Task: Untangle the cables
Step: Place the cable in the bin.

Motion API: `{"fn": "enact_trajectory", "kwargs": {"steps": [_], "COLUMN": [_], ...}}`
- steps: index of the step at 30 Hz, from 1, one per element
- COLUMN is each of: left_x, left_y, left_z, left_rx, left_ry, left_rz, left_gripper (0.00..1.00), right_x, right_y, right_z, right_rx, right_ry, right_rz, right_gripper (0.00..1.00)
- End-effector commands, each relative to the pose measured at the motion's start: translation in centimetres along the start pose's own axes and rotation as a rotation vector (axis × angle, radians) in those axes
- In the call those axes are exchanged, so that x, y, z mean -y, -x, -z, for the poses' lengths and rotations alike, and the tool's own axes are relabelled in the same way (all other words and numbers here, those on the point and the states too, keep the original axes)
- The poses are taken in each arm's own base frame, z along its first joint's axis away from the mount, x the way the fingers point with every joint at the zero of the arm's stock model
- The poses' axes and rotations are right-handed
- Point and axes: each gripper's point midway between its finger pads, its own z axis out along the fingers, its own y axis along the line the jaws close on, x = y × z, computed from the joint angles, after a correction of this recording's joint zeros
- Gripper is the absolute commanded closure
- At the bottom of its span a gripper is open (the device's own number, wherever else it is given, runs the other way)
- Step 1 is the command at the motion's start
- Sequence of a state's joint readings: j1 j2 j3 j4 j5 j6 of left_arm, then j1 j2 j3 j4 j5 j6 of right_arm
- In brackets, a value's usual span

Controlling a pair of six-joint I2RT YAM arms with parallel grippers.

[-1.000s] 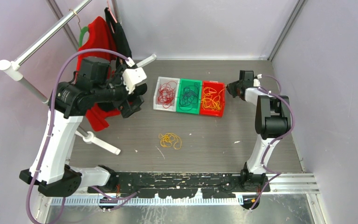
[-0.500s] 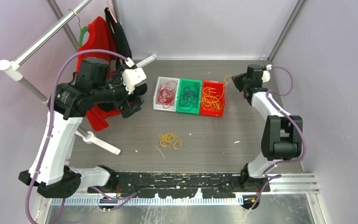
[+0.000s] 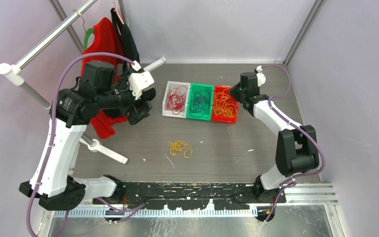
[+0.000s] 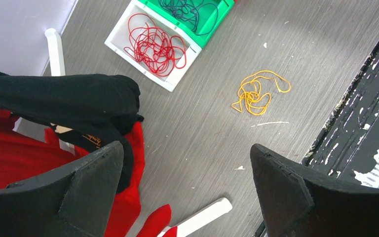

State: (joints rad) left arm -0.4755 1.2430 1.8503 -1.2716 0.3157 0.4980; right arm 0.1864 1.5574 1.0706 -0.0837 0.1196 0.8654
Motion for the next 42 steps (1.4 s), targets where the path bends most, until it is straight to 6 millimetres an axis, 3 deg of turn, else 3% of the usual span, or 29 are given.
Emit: {"fn": "enact_trajectory", "kwargs": {"steps": [1, 10, 16, 23, 26, 29, 32, 34, 37, 40, 42], "left_x": [-0.2, 0.1, 0.7, 1.3, 1.6, 1.4, 1.0, 0.6, -0.2, -0.5, -0.5], "left_y": [1.5, 1.1, -0.9, -5.2, -7.0, -8.4, -9.3, -9.6, -10.4, -10.7, -11.0], "left_z": [0.8, 0.7, -0.5, -3.4, -4.5, -5.2, -5.6, -5.4, -5.9, -5.5, -5.4], "left_rx": [0.076, 0.068, -0.005, -0.138, -0.186, -0.212, -0.229, -0.225, -0.238, -0.229, -0.226], "left_ry": [0.021, 0.014, -0.026, -0.084, -0.105, -0.115, -0.126, -0.121, -0.127, -0.121, -0.121], "left_rz": [0.0, 0.002, 0.009, 0.039, 0.055, 0.078, 0.122, 0.153, 0.201, 0.22, 0.227], "left_gripper": [0.0, 0.0, 0.01, 0.01, 0.01, 0.01, 0.01, 0.0, 0.01, 0.0, 0.01], "right_x": [-0.4, 1.7, 0.2, -5.2, -7.1, -8.5, -9.2, -9.5, -9.3, -7.7, -6.5], "right_y": [0.0, -3.3, -3.9, -0.5, 0.5, 0.2, -3.0, -6.9, -14.8, -21.4, -24.8], "right_z": [0.1, -4.2, -5.5, -1.8, 1.1, 4.2, 7.6, 9.9, 13.0, 14.9, 15.2], "right_rx": [0.032, -0.059, -0.058, 0.021, 0.057, 0.067, 0.012, -0.06, -0.219, -0.346, -0.428], "right_ry": [-0.021, -0.132, -0.138, 0.024, 0.077, 0.142, 0.212, 0.286, 0.375, 0.408, 0.421], "right_rz": [0.078, 0.156, 0.256, 0.285, 0.326, 0.381, 0.453, 0.512, 0.651, 0.832, 0.89], "right_gripper": [0.99, 0.99, 0.98, 0.53, 0.42, 0.34, 0.32, 0.3, 0.23, 0.17, 0.15]}}
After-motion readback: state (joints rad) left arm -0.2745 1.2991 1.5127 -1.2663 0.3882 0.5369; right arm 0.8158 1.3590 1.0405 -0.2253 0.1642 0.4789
